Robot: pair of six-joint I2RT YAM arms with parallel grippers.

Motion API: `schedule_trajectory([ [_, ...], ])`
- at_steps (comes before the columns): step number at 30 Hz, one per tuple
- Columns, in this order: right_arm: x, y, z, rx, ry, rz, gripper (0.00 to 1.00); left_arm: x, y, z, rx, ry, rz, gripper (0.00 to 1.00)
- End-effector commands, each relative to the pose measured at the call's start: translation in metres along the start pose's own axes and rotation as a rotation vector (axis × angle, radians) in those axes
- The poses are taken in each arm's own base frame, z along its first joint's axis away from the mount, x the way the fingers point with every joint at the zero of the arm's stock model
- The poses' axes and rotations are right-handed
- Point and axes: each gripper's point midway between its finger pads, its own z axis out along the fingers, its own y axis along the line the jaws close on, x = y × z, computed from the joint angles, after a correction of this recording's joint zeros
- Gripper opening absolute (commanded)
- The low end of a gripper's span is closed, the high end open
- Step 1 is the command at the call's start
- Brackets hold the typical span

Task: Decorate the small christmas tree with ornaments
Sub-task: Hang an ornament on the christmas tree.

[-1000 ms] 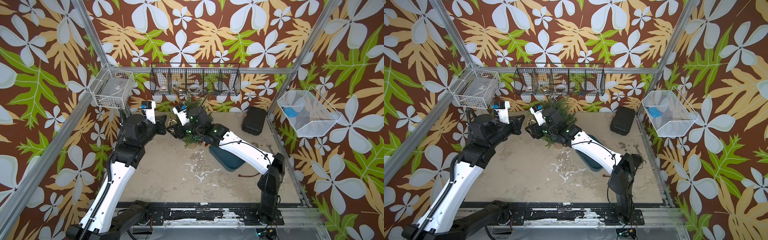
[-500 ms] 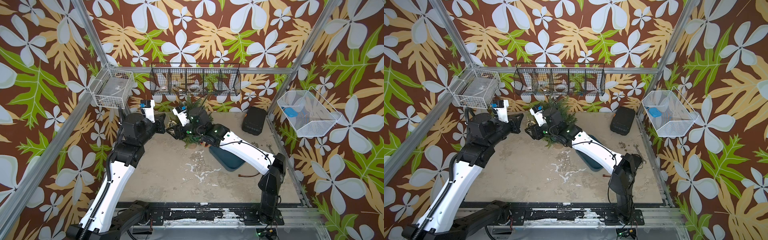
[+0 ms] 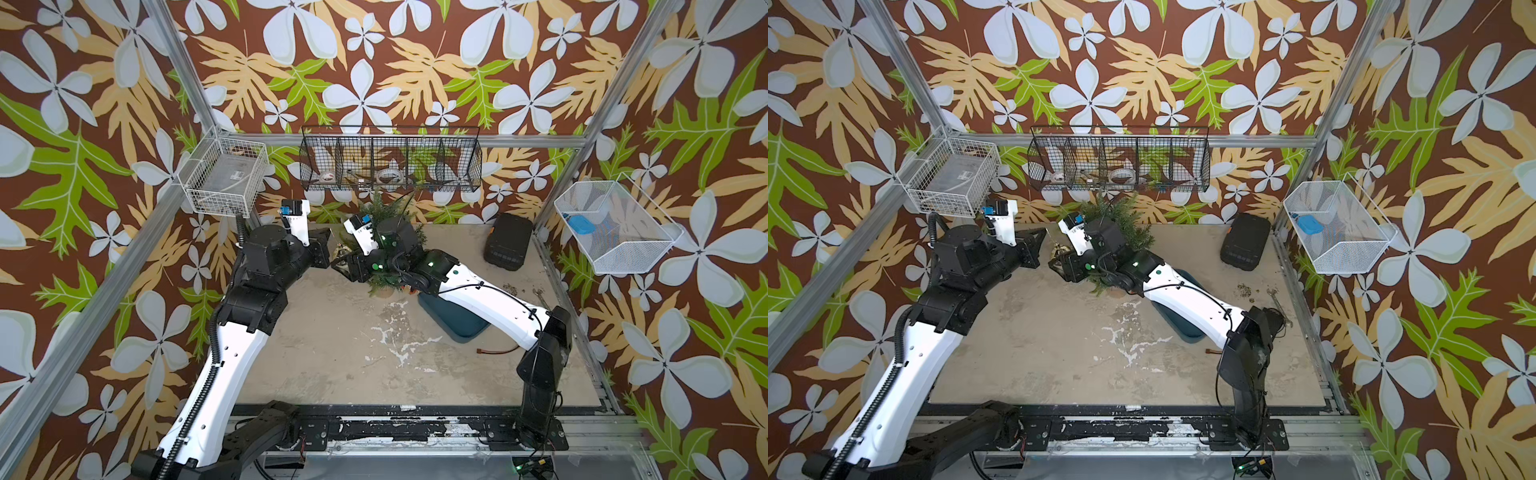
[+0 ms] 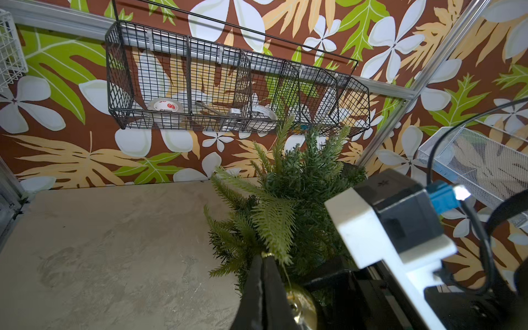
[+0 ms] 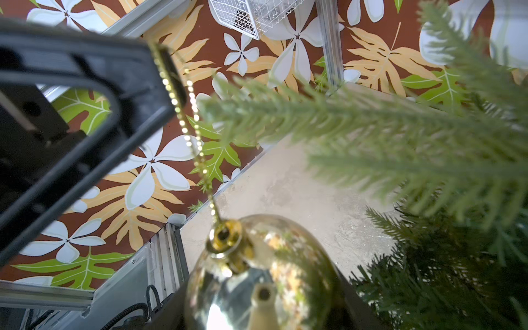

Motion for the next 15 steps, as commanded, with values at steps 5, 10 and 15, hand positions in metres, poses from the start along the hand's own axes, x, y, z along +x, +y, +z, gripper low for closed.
schedule_trajectory([
  [5,-0.01,0.004,-0.003,-0.003,-0.034,-0.011,0.57,-0.002,-0.004,0.007,0.025,0.005,0.001,0.0],
  [10,-0.01,0.002,-0.002,-0.001,-0.034,-0.01,0.57,-0.002,-0.003,0.012,0.026,0.008,-0.002,0.0],
  [15,-0.009,-0.002,-0.002,0.005,-0.036,-0.001,0.57,0.0,-0.002,0.016,0.026,0.014,-0.003,0.0],
])
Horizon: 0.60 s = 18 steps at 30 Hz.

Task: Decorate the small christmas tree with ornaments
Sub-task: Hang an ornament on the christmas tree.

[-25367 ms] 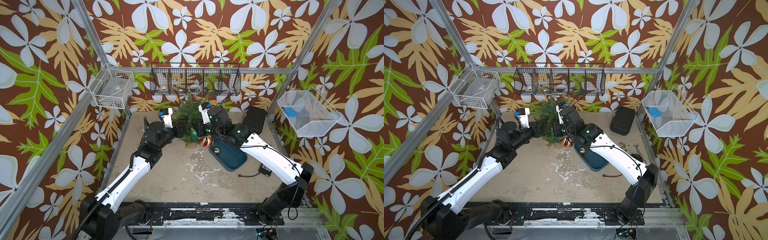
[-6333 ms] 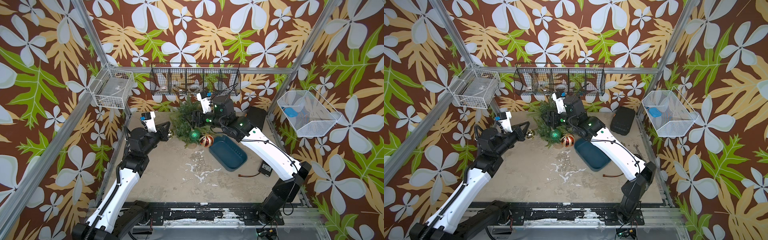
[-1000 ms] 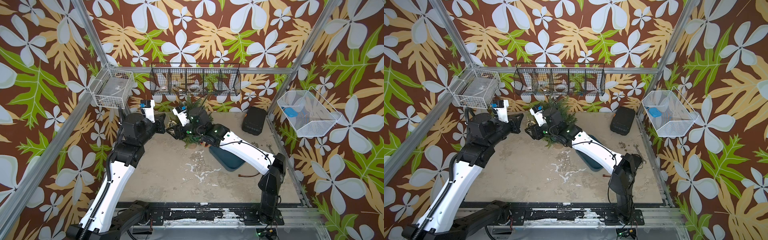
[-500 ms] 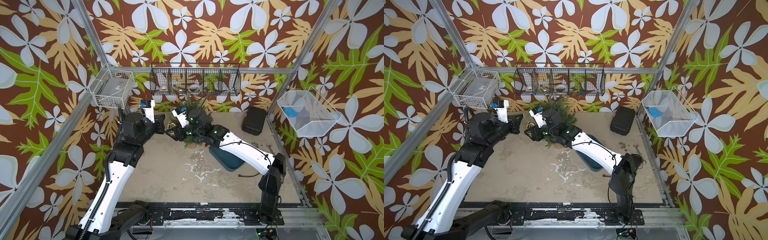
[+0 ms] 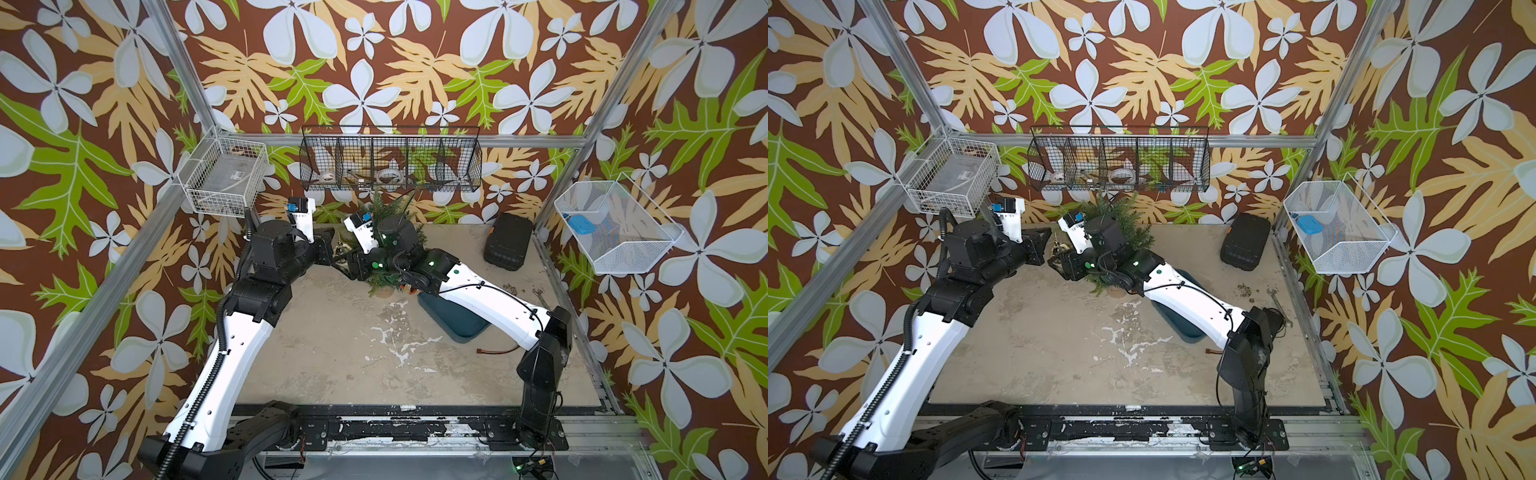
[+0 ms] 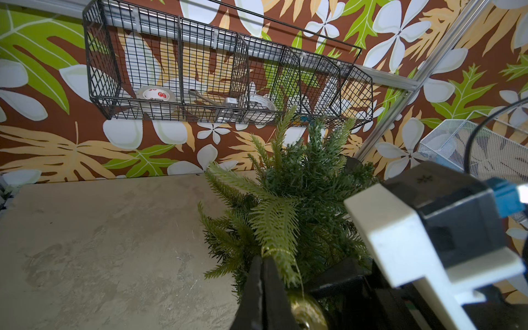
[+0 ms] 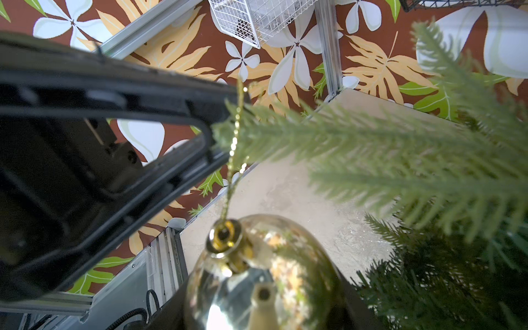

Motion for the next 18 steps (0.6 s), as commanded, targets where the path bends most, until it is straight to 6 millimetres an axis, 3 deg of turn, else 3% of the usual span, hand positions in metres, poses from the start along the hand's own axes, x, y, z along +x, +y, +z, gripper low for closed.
schedule_trajectory([
  [1,-0.0061,0.0,-0.0019,-0.002,-0.027,0.003,0.57,-0.0073,-0.0029,0.0013,0.017,-0.023,0.007,0.0],
  [18,-0.014,-0.0037,-0.0096,-0.001,-0.055,0.014,0.56,-0.0142,-0.0056,0.0059,0.032,-0.045,-0.006,0.0],
])
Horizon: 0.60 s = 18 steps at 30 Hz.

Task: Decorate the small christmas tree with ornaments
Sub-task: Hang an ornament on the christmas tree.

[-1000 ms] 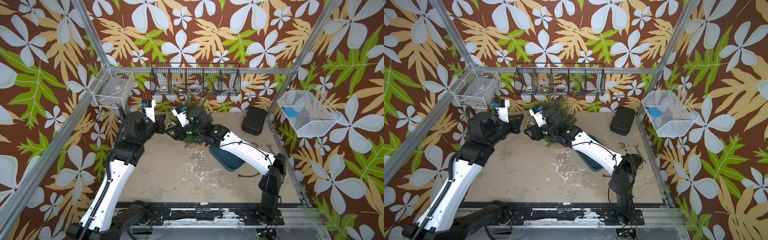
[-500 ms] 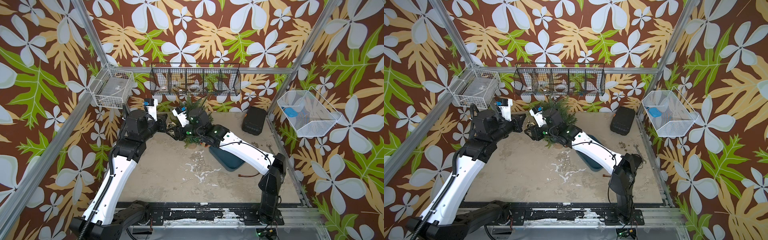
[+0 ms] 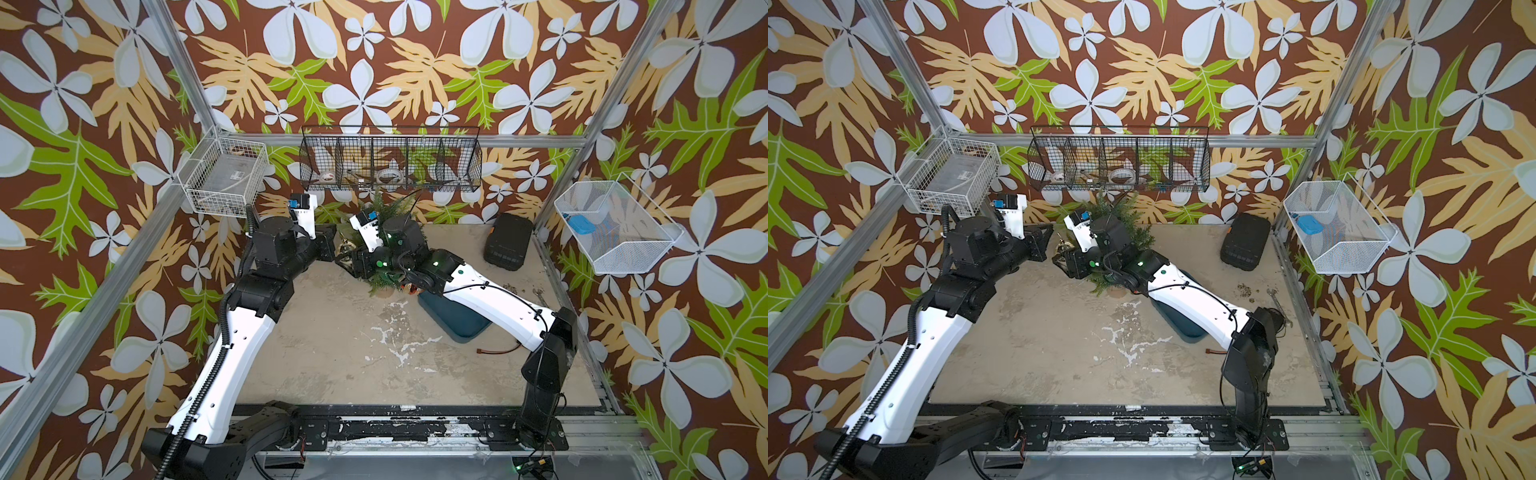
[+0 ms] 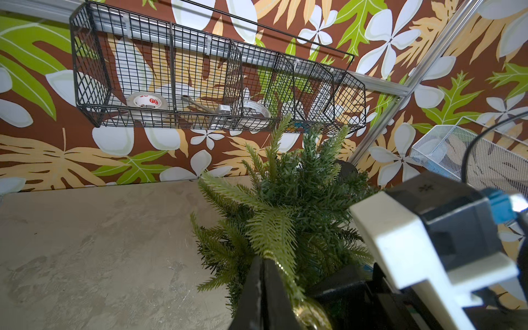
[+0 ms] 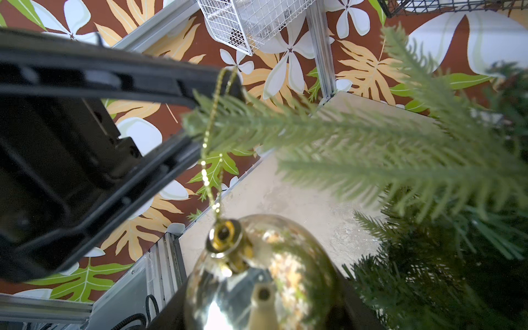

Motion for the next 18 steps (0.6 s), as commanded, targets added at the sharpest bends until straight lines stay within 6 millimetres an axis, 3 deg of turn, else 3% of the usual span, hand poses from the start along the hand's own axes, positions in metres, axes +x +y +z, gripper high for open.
schedule_trajectory([
  [1,-0.009,0.002,0.0,-0.008,-0.03,-0.006,0.56,-0.007,-0.001,-0.001,0.002,-0.027,0.001,0.0],
  [12,-0.008,-0.007,-0.001,-0.004,-0.028,0.031,0.56,-0.004,0.0,0.005,0.007,-0.019,-0.005,0.0],
  [18,-0.007,-0.01,-0.002,0.004,-0.034,0.046,0.56,-0.003,0.0,0.006,0.014,-0.022,-0.014,0.12],
])
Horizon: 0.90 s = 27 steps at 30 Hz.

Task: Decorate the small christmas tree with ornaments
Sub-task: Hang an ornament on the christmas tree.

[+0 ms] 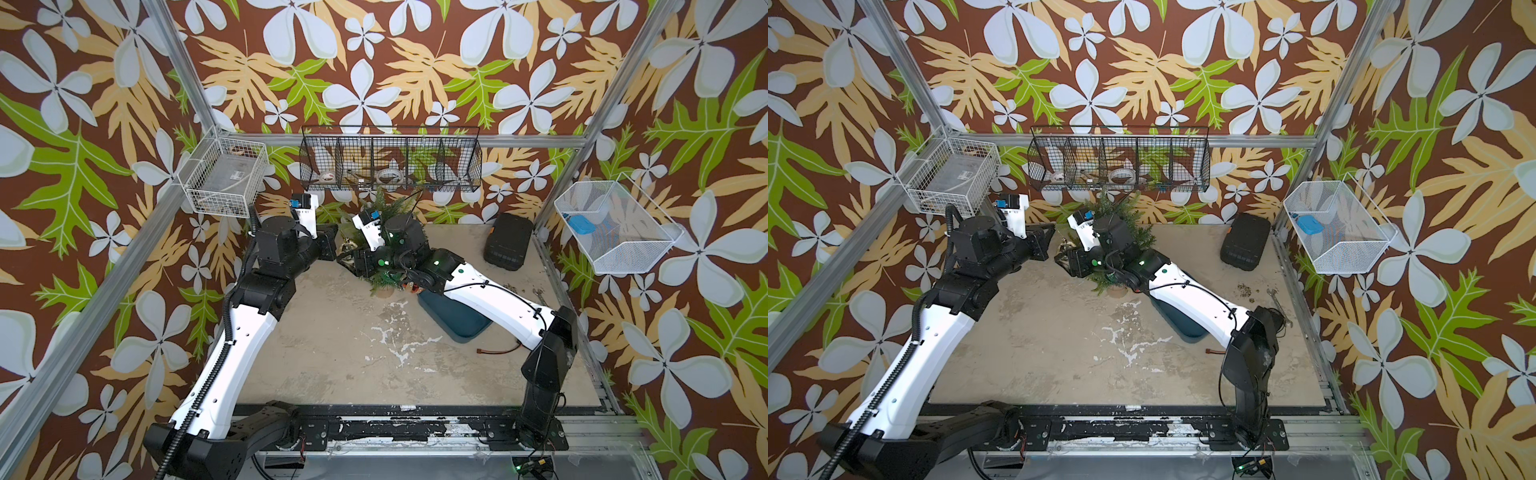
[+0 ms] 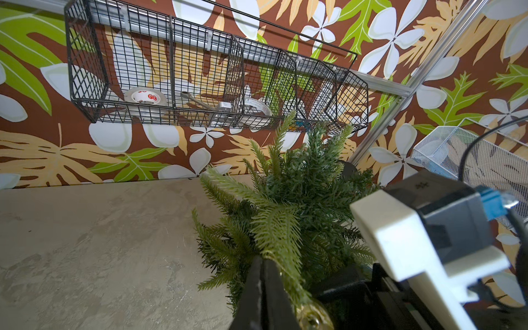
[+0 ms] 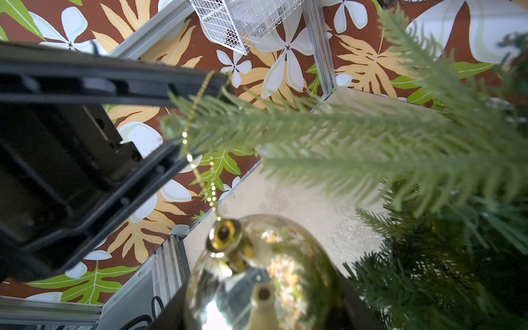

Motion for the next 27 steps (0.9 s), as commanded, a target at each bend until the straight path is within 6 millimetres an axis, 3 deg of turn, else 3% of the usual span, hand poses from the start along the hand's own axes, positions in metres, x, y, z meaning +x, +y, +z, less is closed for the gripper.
schedule_trajectory([
  [1,-0.01,0.0,-0.004,0.007,-0.036,0.007,0.56,-0.007,-0.003,0.0,0.017,-0.03,0.0,0.13],
  [12,-0.024,-0.004,-0.014,-0.026,-0.081,0.052,0.56,-0.006,-0.005,-0.006,0.024,-0.039,-0.005,0.18],
  [27,-0.015,-0.008,-0.008,-0.09,-0.037,0.162,0.56,-0.002,-0.003,-0.006,0.016,-0.033,-0.008,0.23],
])
